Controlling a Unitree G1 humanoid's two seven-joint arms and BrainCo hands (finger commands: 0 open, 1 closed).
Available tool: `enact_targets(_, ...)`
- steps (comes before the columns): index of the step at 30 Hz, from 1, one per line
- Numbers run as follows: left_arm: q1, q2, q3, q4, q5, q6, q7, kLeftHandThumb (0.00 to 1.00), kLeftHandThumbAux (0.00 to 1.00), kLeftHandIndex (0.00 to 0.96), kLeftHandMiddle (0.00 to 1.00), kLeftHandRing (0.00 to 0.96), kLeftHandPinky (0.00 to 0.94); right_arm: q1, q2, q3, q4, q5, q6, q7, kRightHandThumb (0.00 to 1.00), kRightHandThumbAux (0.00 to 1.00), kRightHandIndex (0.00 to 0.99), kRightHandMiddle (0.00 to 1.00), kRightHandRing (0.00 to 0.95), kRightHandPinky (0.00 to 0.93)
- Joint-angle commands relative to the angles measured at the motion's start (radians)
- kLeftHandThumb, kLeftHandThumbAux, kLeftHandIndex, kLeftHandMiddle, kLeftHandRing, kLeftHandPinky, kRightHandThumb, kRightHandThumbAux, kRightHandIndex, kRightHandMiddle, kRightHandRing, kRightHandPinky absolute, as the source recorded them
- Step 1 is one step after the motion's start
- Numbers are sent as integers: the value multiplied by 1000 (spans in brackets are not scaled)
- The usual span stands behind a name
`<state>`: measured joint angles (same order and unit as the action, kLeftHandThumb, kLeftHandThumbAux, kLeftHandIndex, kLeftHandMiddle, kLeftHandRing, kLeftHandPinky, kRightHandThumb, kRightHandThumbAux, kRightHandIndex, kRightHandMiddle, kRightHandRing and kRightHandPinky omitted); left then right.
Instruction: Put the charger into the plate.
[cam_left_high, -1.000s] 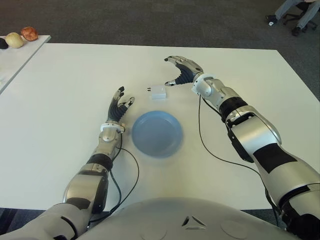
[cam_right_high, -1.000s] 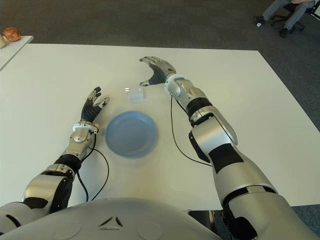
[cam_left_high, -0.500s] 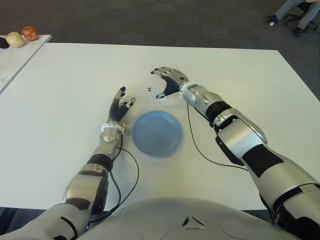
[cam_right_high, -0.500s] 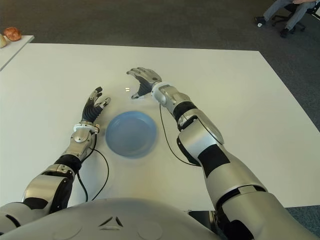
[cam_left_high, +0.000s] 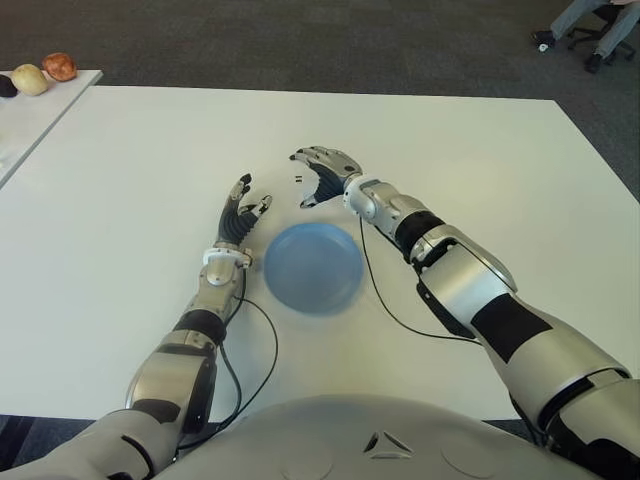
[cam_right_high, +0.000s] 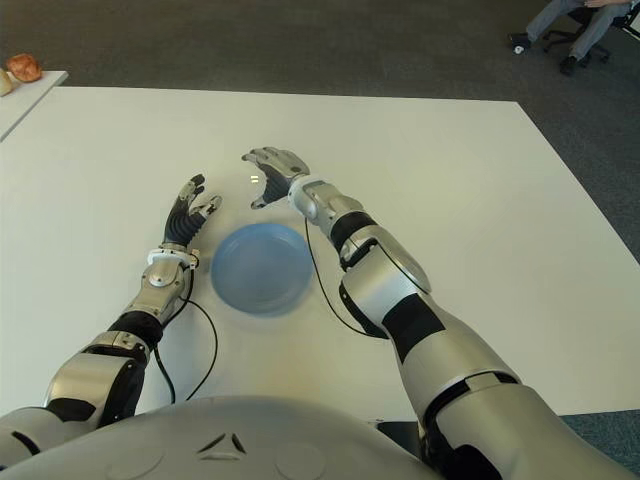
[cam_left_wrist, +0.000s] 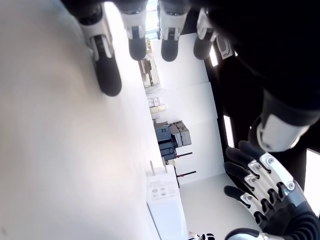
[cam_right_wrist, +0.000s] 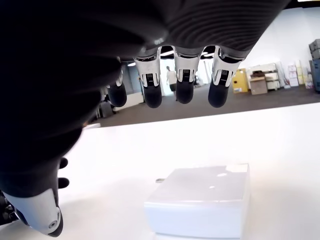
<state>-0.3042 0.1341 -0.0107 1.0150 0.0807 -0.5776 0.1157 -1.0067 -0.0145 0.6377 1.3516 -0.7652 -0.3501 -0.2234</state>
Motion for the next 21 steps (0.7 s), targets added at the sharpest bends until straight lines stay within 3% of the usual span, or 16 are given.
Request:
enact_targets(1,95,-46,-25,39,23,87,-7,0,540,47,72,53,33,29,16,12,13,-10,20,13,0,679,0,0,0,0)
enact_targets(21,123,-53,-23,-3,16,87,-12,0,543,36,71,52,19,90,35,13,22,4,39,25,0,754,0,0,0,0)
